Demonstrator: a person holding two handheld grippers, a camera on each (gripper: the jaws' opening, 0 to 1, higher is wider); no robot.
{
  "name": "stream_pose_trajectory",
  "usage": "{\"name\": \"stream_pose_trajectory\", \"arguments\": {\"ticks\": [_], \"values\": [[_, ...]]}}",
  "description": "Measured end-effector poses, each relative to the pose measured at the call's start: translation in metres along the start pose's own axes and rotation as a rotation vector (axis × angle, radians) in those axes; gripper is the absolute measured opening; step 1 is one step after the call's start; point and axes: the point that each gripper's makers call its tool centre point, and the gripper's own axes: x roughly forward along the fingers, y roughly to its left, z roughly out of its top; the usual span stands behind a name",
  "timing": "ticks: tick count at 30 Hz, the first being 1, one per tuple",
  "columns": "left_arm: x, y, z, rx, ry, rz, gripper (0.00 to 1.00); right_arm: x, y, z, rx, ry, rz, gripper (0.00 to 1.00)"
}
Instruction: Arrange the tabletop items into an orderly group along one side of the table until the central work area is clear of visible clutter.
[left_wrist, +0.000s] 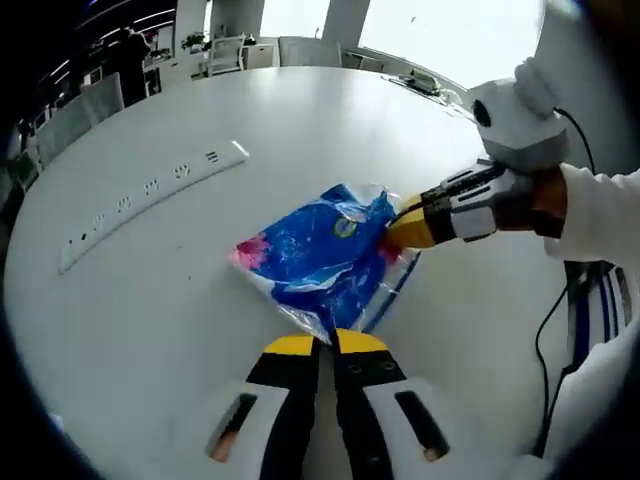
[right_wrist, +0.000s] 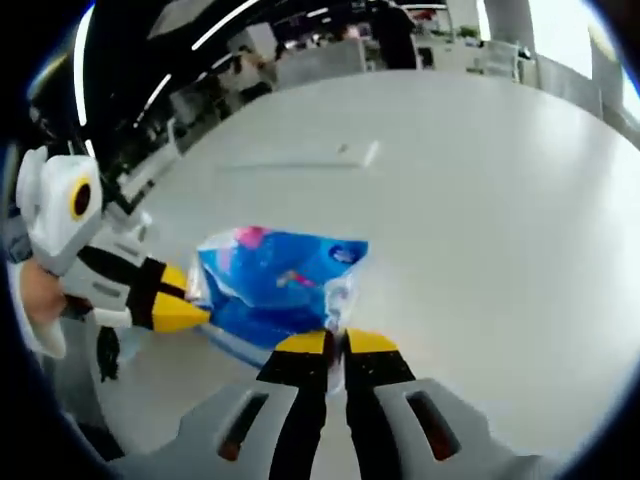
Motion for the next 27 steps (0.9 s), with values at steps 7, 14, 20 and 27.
{"name": "stream_pose_trajectory", "arguments": {"ticks": [7,14,20,27], "values": [[0.004,0.002,-0.002,-0.014,0.003,0.012,0.02,0.001,0.0,0.002,-0.015,-0.013,-0.003,0.02],[0.006,0.004,-0.004,-0.024,0.011,0.02,0.01,-0.003,0.002,-0.003,-0.009,-0.006,-0.013,0.03],[0.005,0.006,-0.002,-0.067,0.002,0.018,0.0,-0.006,0.001,-0.003,-0.039,0.008,-0.04,0.19],[0.001,0.006,-0.006,-0.054,0.024,0.031,0.11,-0.009,0.002,-0.004,-0.025,0.015,-0.049,0.31]]}}
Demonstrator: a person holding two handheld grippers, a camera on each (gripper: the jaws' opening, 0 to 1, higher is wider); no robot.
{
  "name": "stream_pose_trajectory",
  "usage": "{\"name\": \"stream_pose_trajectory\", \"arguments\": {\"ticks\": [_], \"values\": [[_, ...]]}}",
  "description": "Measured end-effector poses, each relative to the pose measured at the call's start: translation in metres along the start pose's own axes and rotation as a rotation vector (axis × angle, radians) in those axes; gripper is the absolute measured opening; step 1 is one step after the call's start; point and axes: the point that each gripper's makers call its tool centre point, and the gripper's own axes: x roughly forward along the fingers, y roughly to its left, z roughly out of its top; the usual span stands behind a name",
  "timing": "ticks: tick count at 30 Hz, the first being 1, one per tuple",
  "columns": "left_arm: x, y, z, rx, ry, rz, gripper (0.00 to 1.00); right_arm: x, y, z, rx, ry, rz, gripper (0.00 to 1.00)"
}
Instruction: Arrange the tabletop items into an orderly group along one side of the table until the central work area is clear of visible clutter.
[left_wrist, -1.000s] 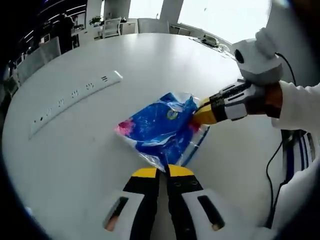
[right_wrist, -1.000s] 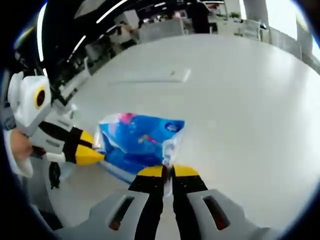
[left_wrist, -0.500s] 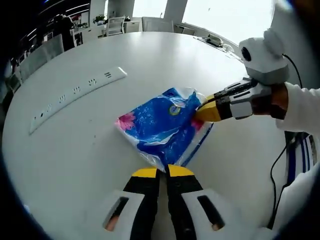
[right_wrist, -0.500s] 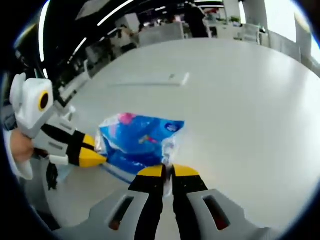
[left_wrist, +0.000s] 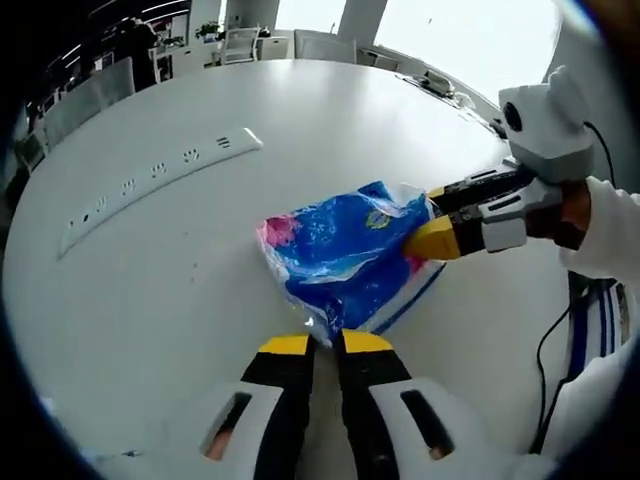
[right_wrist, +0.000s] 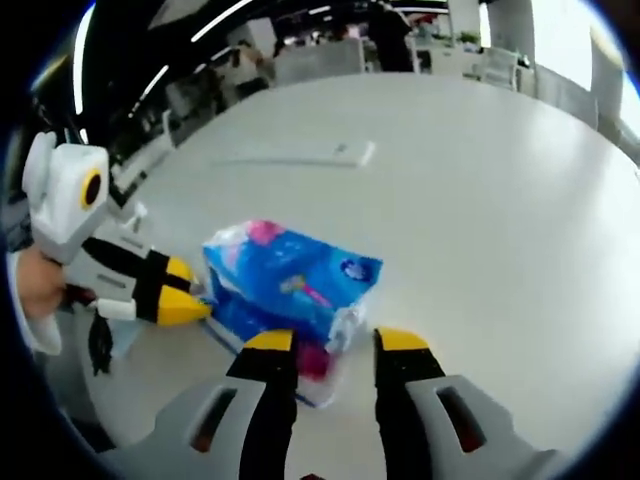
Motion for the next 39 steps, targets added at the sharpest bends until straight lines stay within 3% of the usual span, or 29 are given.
{"name": "stream_pose_trajectory", "arguments": {"ticks": [3,8,13,16,21,23,28,30,33,36,39], "values": [[-0.005,-0.001,-0.001,-0.005,-0.005,0.001,0.16,-0.006,0.001,0.005,-0.027,-0.028,-0.009,0.35],[-0.015,-0.014,-0.003,-0.009,-0.013,-0.026,0.13,-0.017,-0.001,0.011,-0.031,-0.062,-0.023,0.4],[-0.034,-0.027,-0.004,0.02,-0.049,-0.035,0.18,-0.043,0.005,0.02,-0.036,-0.134,-0.021,0.42],[-0.053,-0.033,-0.009,0.051,-0.087,-0.023,0.32,-0.065,0.016,0.021,-0.001,-0.192,0.008,0.44],[-0.081,-0.038,-0.014,0.05,-0.188,0.007,0.76,-0.095,0.037,0.013,0.038,-0.253,0.051,0.51],[-0.093,-0.038,-0.02,0.046,-0.209,0.022,0.84,-0.102,0.045,0.012,0.052,-0.274,0.073,0.54],[-0.119,-0.036,-0.024,0.018,-0.267,0.048,0.92,-0.127,0.066,-0.001,0.052,-0.288,0.106,0.6],[-0.131,-0.035,-0.023,0.019,-0.303,0.07,0.99,-0.138,0.074,-0.001,0.053,-0.311,0.119,0.61],[-0.149,-0.031,-0.03,0.024,-0.318,0.097,1.0,-0.152,0.082,-0.004,0.072,-0.337,0.142,0.61],[-0.168,-0.024,-0.039,-0.043,-0.343,0.113,1.0,-0.164,0.087,-0.016,0.065,-0.337,0.138,0.61],[-0.182,-0.019,-0.054,-0.095,-0.326,0.123,1.0,-0.17,0.089,-0.027,0.083,-0.331,0.138,0.62]]}}
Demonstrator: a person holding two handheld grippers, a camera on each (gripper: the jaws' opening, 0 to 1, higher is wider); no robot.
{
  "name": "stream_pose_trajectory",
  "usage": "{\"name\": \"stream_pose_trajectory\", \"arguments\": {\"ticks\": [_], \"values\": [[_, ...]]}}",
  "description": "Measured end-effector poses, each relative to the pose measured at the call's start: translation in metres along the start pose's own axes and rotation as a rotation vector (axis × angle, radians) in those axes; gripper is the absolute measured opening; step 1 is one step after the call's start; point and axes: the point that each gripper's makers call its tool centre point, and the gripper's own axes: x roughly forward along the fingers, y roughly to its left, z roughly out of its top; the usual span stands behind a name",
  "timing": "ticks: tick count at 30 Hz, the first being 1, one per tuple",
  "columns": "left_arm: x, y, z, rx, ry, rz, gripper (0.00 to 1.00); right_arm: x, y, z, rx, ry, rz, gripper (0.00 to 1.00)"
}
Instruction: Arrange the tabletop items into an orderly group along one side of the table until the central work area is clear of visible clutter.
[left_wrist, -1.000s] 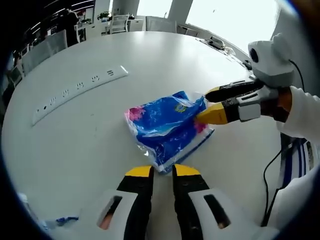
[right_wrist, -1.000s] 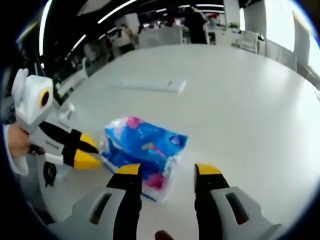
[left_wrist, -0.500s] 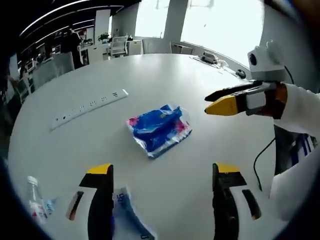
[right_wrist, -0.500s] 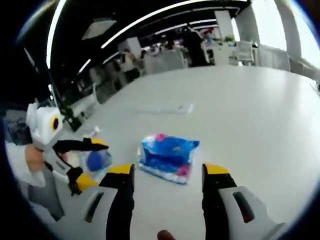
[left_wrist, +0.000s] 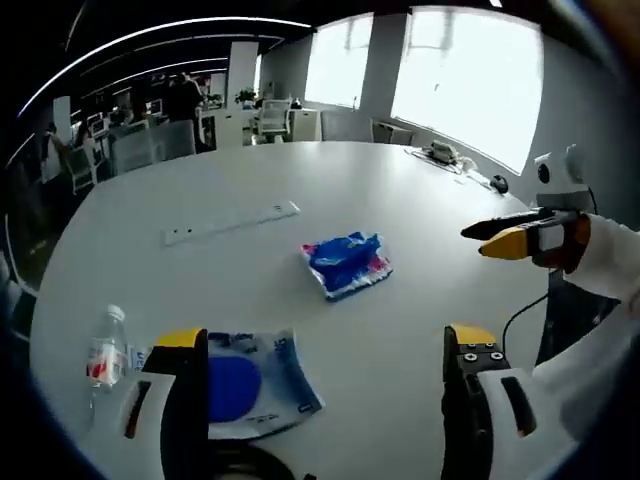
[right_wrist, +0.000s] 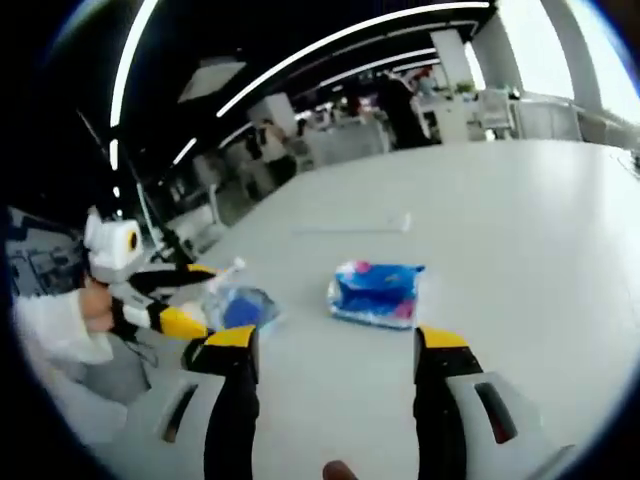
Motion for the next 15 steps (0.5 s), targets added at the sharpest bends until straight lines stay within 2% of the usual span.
{"name": "stream_pose_trajectory", "arguments": {"ticks": [3,6,8,13,15], "values": [[-0.023,0.014,-0.01,-0.052,-0.009,0.049,1.0,-0.009,0.001,-0.012,0.059,0.0,-0.01,0.62],[-0.042,0.028,-0.016,-0.099,-0.058,0.094,1.0,-0.015,0.0,-0.024,0.091,0.01,-0.033,0.61],[-0.053,0.033,-0.023,-0.14,-0.068,0.11,1.0,-0.016,0.0,-0.028,0.125,0.008,-0.037,0.61],[-0.065,0.039,-0.04,-0.161,-0.044,0.148,1.0,-0.014,0.003,-0.029,0.106,0.033,-0.038,0.61],[-0.066,0.037,-0.041,-0.17,-0.043,0.149,1.0,-0.011,0.005,-0.024,0.099,0.032,-0.029,0.6]]}}
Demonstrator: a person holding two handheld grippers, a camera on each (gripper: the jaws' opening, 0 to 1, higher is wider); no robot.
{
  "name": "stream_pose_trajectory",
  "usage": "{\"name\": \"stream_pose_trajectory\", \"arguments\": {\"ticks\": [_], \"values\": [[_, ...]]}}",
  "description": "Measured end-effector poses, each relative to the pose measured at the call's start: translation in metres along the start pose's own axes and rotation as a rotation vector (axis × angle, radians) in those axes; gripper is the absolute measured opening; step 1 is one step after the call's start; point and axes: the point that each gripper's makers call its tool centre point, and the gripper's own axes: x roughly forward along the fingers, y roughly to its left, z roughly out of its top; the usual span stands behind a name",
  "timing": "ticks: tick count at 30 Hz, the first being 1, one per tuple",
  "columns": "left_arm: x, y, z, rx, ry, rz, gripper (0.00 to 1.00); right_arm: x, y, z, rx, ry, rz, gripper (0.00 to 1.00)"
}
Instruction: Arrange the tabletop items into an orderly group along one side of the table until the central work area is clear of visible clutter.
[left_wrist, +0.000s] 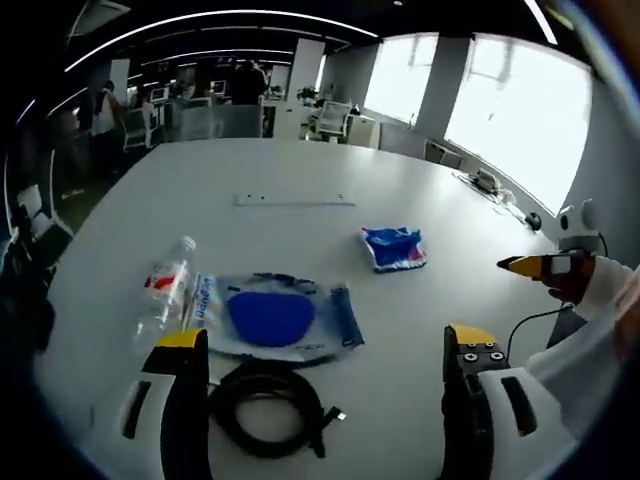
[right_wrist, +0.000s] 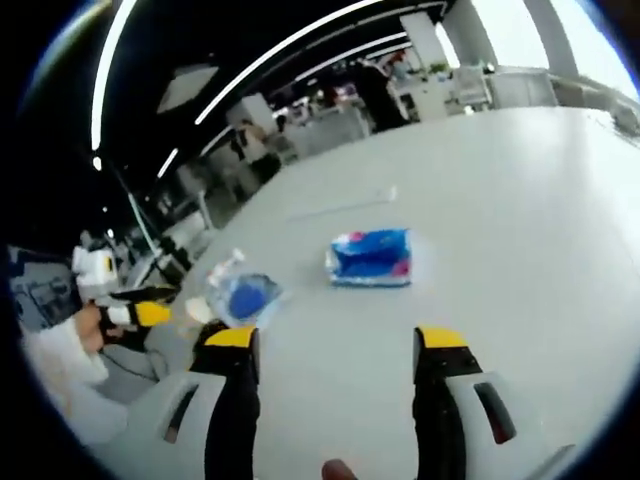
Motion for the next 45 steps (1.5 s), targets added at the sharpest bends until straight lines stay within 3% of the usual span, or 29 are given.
{"name": "stream_pose_trajectory", "arguments": {"ticks": [4,7,13,15,18,23,26,32,41,45], "values": [[0.001,-0.004,0.0,0.005,-0.003,0.0,1.0,0.006,0.006,0.007,-0.021,-0.004,0.011,0.6],[0.004,-0.007,0.0,-0.006,-0.004,-0.01,1.0,0.011,0.006,0.002,-0.052,0.024,0.006,0.59],[0.009,-0.004,-0.018,-0.008,0.04,-0.005,0.99,0.01,0.007,-0.004,-0.038,0.032,0.012,0.57],[0.013,-0.002,-0.032,0.01,0.057,-0.012,0.99,0.011,0.002,-0.01,-0.049,0.047,-0.002,0.57],[0.015,0.0,-0.064,-0.024,0.155,-0.005,0.98,0.013,-0.004,-0.027,-0.038,0.105,-0.015,0.56],[0.016,-0.001,-0.092,-0.062,0.18,-0.002,0.96,0.014,-0.003,-0.039,-0.029,0.126,-0.009,0.55],[0.016,0.0,-0.111,-0.091,0.223,0.006,0.94,0.017,-0.004,-0.053,-0.023,0.182,-0.005,0.53],[0.011,0.002,-0.113,-0.091,0.213,0.018,0.93,0.017,0.0,-0.052,-0.031,0.18,0.004,0.53],[0.014,0.009,-0.106,-0.066,0.213,0.021,0.87,0.017,0.001,-0.05,0.023,0.163,0.01,0.5],[0.017,0.003,-0.108,0.014,0.214,-0.032,0.69,0.016,0.0,-0.055,0.064,0.162,0.014,0.49]]}}
